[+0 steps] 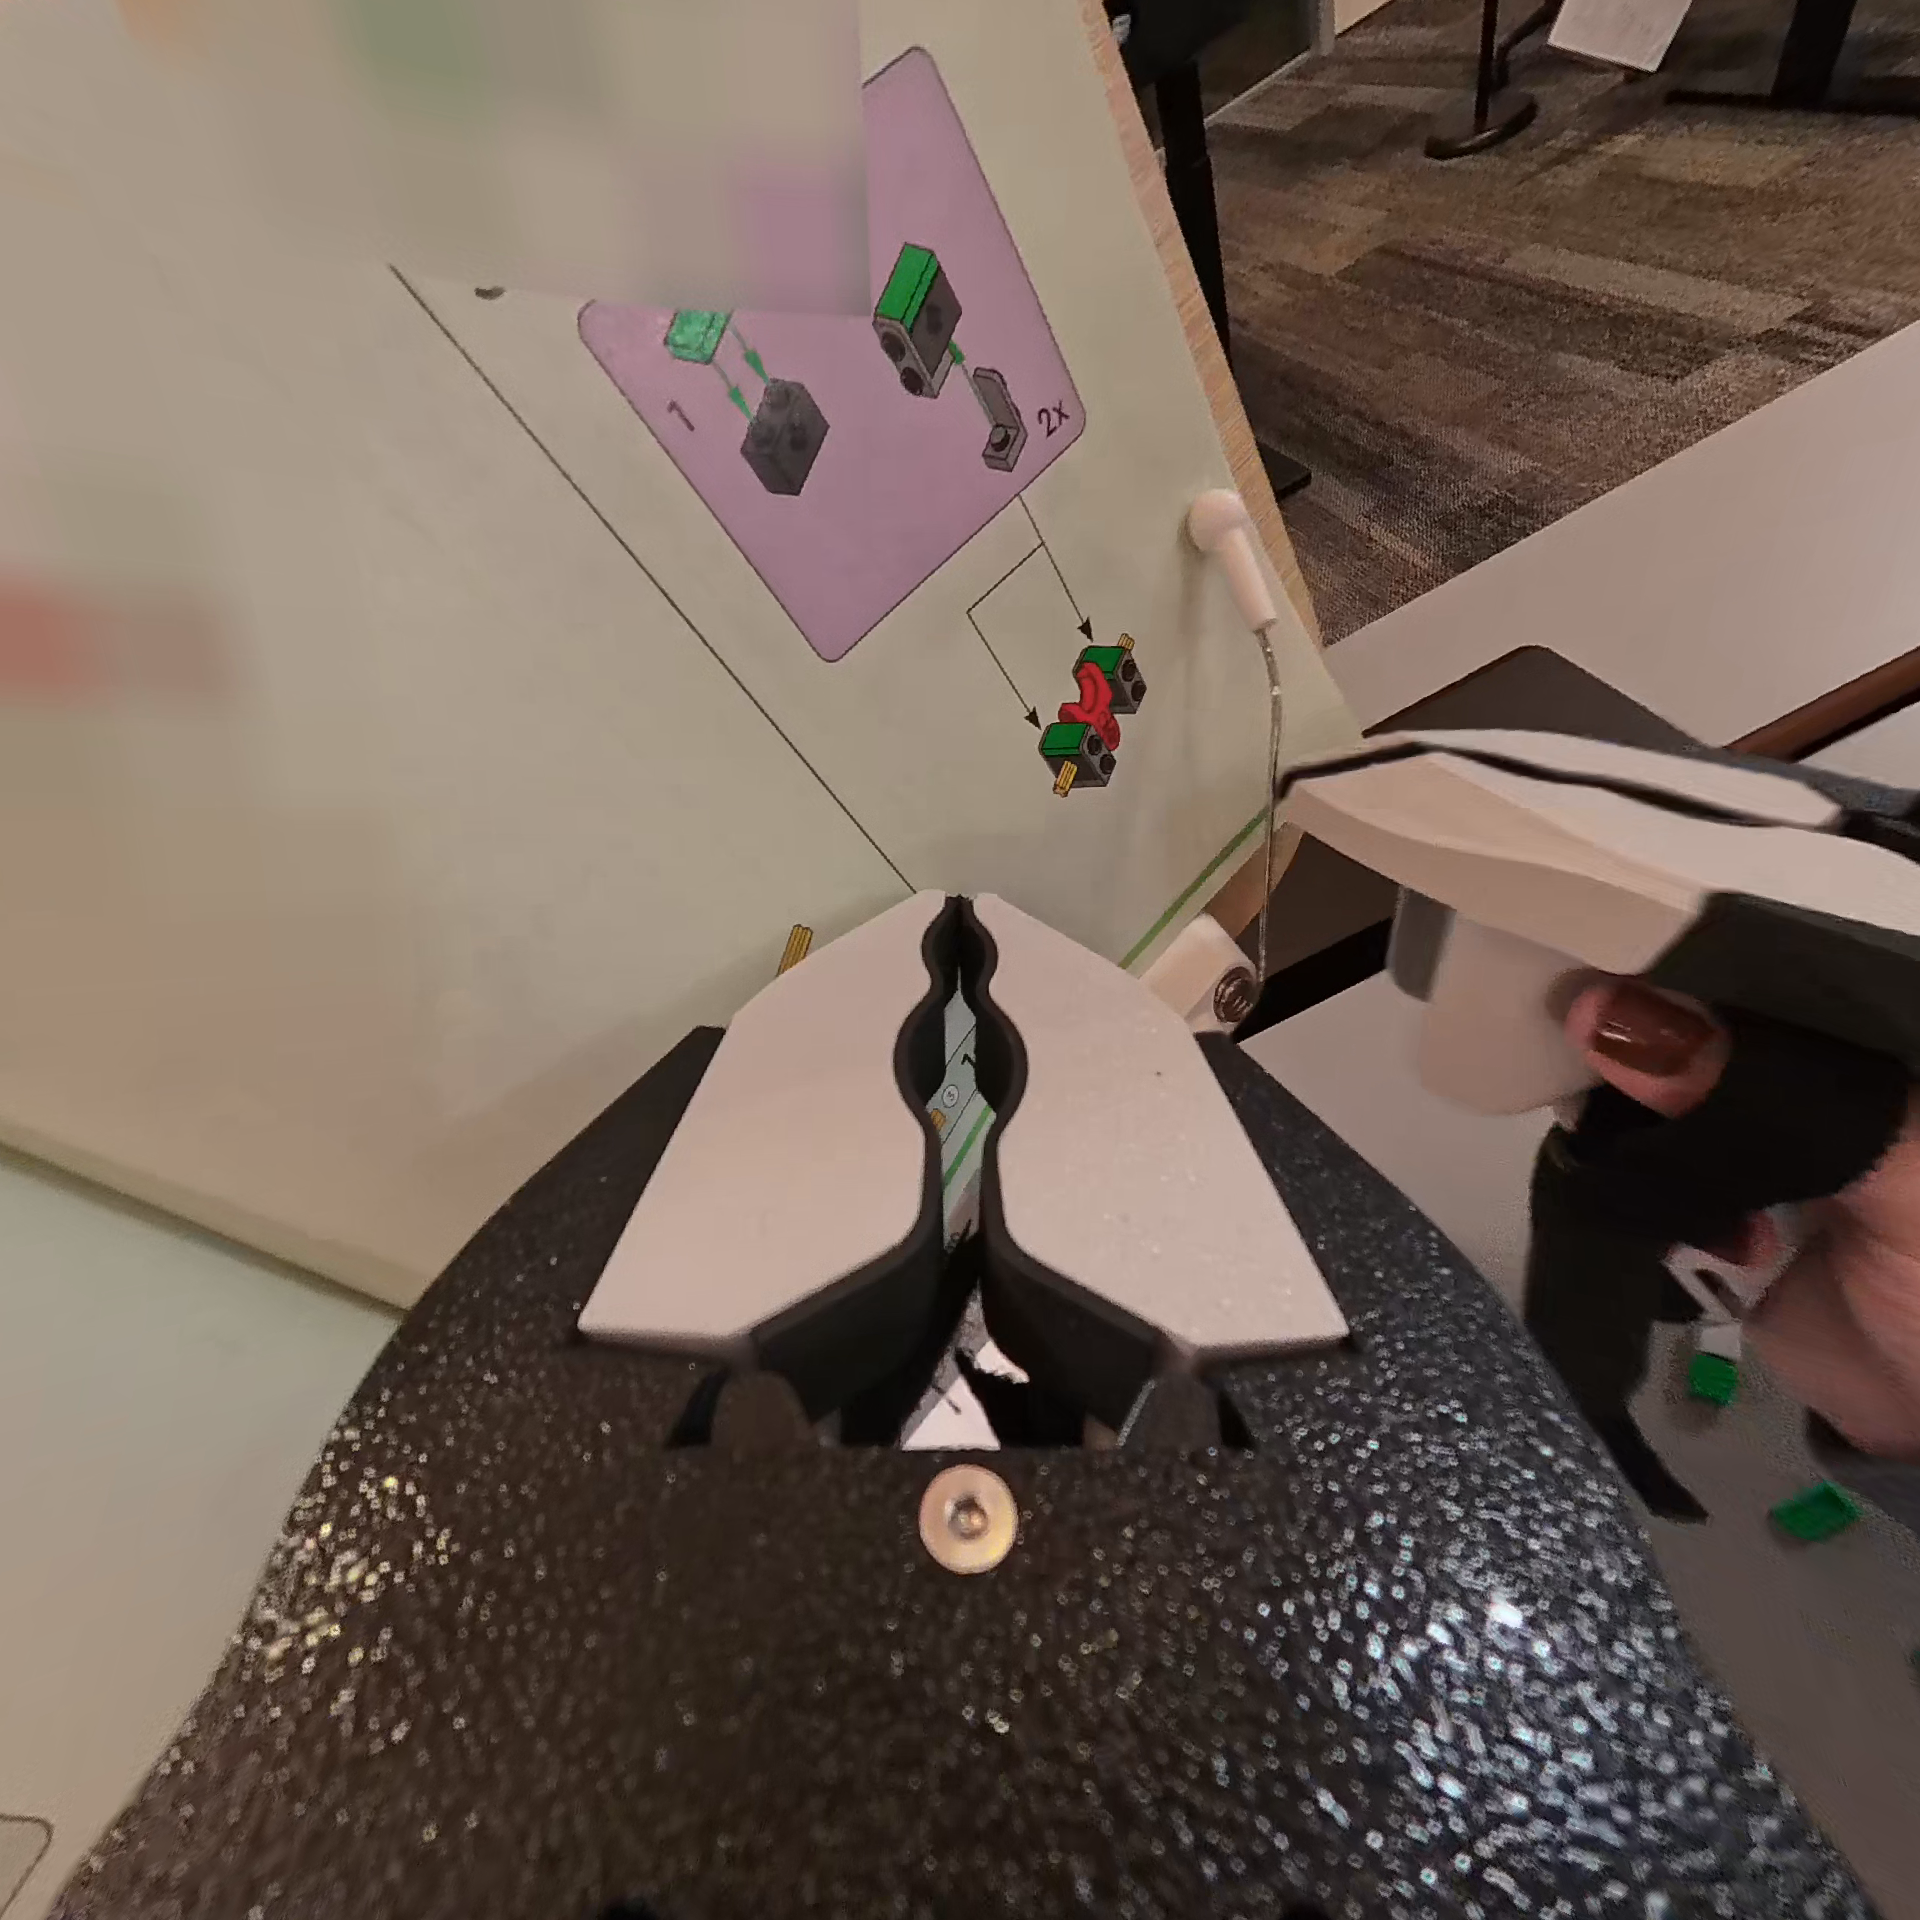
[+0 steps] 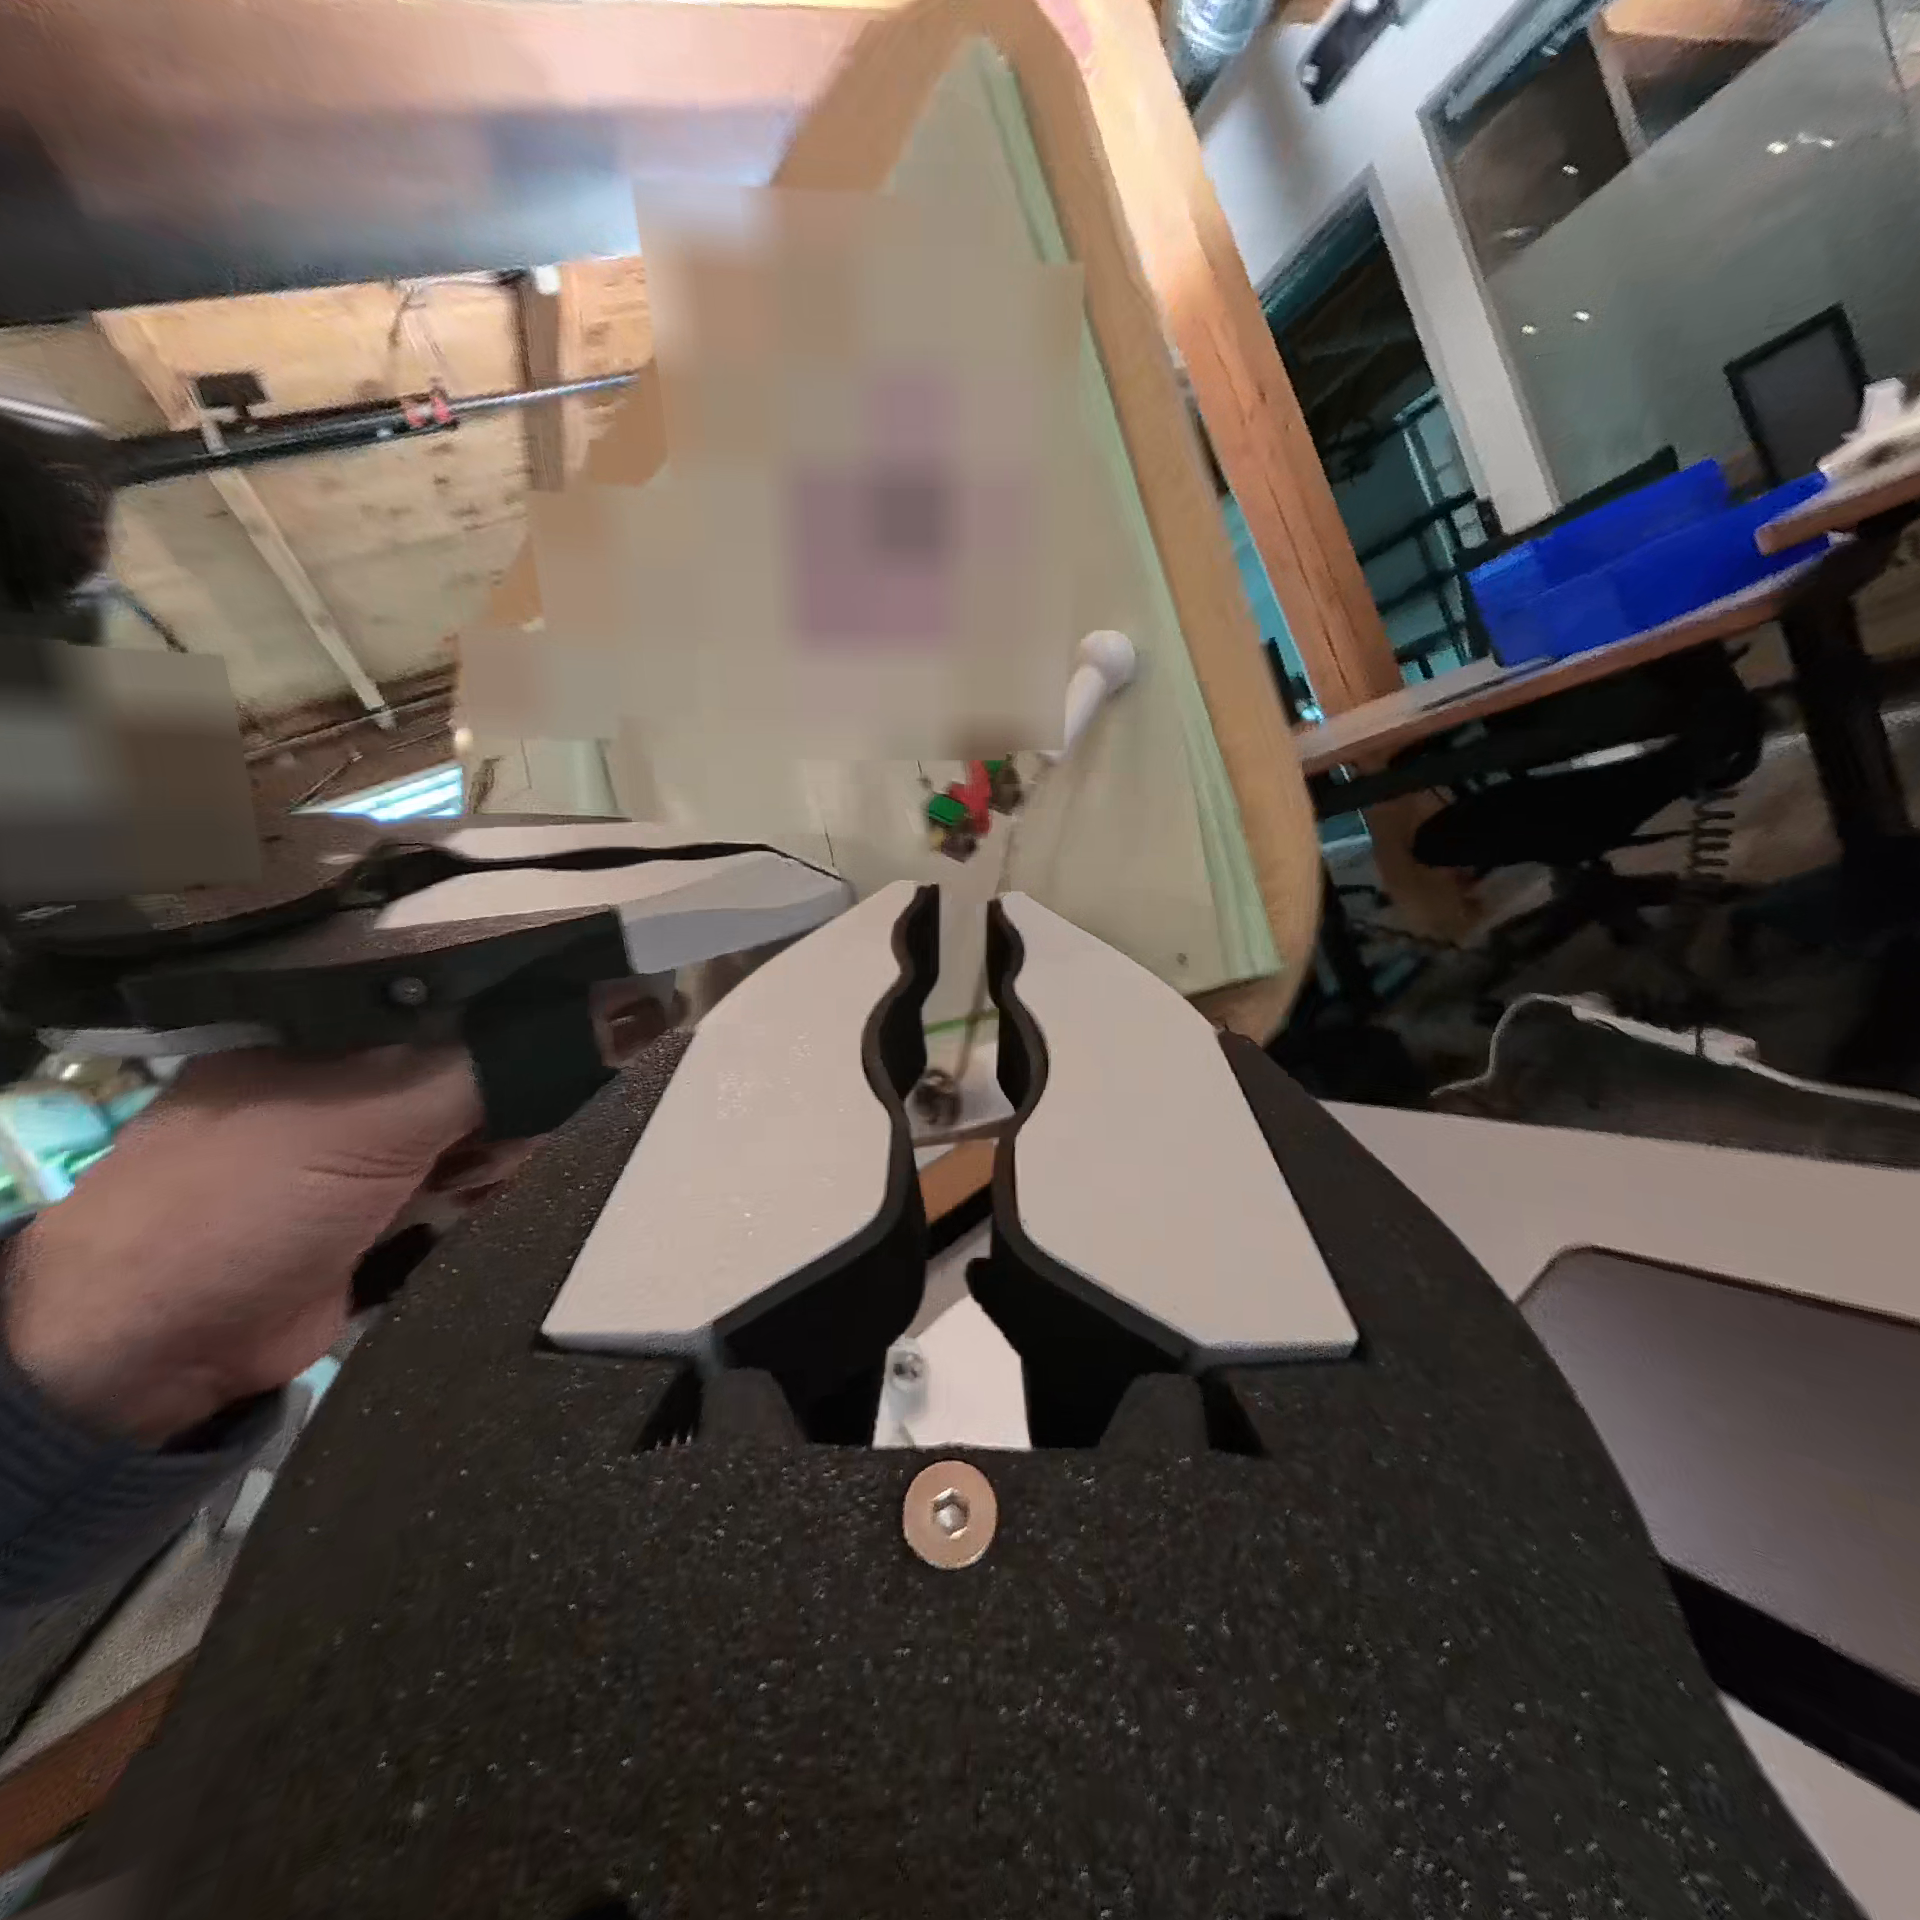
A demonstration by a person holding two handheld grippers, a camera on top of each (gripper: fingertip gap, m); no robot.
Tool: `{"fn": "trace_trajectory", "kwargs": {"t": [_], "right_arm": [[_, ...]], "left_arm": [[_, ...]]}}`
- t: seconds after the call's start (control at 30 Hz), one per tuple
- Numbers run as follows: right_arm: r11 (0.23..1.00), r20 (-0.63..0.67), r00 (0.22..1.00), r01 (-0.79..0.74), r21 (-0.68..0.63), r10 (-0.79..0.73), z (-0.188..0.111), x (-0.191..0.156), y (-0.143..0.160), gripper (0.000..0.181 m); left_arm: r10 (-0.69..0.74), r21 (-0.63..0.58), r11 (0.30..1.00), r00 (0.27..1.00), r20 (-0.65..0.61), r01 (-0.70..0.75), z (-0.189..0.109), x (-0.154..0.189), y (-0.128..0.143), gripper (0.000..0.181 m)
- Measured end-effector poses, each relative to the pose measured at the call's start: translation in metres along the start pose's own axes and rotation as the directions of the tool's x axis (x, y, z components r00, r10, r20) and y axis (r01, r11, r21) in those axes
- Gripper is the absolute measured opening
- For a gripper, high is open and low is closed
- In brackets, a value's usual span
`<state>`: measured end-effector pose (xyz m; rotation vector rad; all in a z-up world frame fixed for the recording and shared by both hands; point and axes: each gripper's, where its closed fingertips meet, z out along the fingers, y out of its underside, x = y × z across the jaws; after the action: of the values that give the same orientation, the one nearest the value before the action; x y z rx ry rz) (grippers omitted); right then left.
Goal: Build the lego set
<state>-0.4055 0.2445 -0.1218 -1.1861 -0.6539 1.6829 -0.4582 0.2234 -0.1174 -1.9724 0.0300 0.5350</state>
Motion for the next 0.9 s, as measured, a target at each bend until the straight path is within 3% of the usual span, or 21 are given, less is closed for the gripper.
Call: {"fn": "trace_trajectory", "kwargs": {"t": [0.03,0.2,0.37,0.53,0.67,0.73,0.9], "right_arm": [[1.000,0.010,1.000,0.023,0.009,-0.023,-0.004,-0.006,-0.006,0.011],[0.969,-0.110,0.971,0.226,0.103,-0.214,-0.039,-0.037,-0.047,0.024],[0.956,-0.107,0.956,0.281,0.084,-0.272,-0.066,-0.081,-0.057,0.023],[0.943,-0.079,0.940,0.328,-0.053,-0.331,-0.104,-0.121,-0.049,0.023],[0.890,-0.037,0.907,0.404,-0.213,-0.420,-0.152,-0.137,-0.031,0.024],[0.842,-0.023,0.874,0.459,-0.284,-0.485,-0.180,-0.139,-0.027,0.026],[0.791,-0.103,0.817,0.505,-0.345,-0.567,-0.246,-0.128,-0.045,0.025]], "left_arm": [[-0.014,0.006,1.000,1.000,0.005,0.014,0.000,0.000,0.000,0.000],[-0.060,0.040,0.997,0.998,0.010,0.060,-0.018,0.018,0.004,0.000],[-0.163,0.151,0.973,0.982,-0.090,0.175,-0.079,0.059,0.018,0.000],[-0.262,0.212,0.933,0.953,-0.154,0.291,-0.153,0.090,0.057,0.000],[-0.321,0.218,0.908,0.928,-0.189,0.359,-0.194,0.118,0.090,0.000],[-0.332,0.216,0.902,0.920,-0.207,0.374,-0.207,0.132,0.102,0.017],[-0.373,0.253,0.864,0.891,-0.257,0.435,-0.211,0.163,0.105,0.021]]}}
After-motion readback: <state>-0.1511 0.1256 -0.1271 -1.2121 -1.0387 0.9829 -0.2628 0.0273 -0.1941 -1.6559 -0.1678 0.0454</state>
